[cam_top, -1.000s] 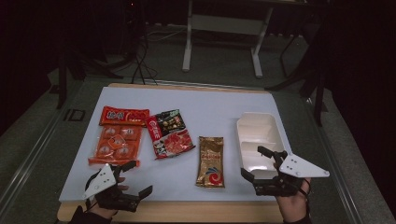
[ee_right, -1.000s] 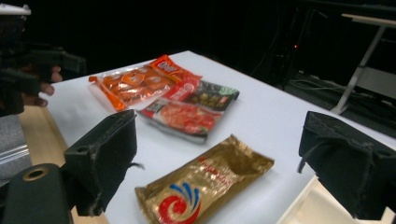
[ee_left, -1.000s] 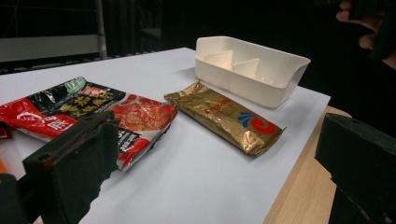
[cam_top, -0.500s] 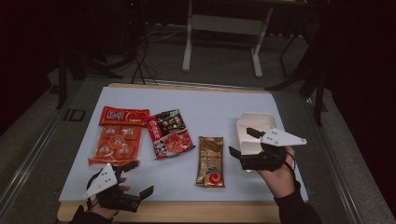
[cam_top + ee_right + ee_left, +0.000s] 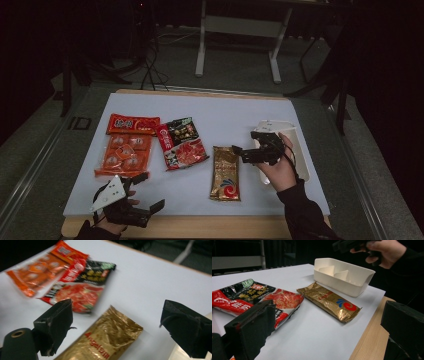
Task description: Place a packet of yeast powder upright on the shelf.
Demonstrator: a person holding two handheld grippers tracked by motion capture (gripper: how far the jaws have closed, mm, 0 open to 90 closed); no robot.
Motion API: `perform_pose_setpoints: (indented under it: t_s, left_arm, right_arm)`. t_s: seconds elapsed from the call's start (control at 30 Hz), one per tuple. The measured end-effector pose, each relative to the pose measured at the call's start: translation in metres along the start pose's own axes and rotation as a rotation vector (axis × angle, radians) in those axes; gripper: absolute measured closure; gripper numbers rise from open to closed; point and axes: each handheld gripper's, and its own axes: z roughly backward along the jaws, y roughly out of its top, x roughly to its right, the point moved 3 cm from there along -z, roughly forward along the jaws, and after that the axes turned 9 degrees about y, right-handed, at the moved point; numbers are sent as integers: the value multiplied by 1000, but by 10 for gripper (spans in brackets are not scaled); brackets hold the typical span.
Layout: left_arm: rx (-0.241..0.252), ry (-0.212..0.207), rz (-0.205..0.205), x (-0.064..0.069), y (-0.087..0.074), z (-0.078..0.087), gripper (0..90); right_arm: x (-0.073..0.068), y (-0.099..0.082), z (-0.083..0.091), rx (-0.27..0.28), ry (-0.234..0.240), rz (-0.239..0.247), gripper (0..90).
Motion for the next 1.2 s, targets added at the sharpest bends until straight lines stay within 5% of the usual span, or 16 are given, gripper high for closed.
perform_pose_setpoints:
  t_s: [0.5, 0.7, 1.2]
  left_arm:
    - [-12, -15, 11, 1, -1, -1, 0]
    - [-14, -15, 8, 1, -1, -2, 0]
    - [-21, -25, 4, 2, -1, -2, 0]
  right_arm:
    - [19, -6, -50, -191, -86, -83, 156]
    - [27, -11, -69, -270, -99, -155, 184]
    - [45, -22, -100, -397, -135, -277, 241]
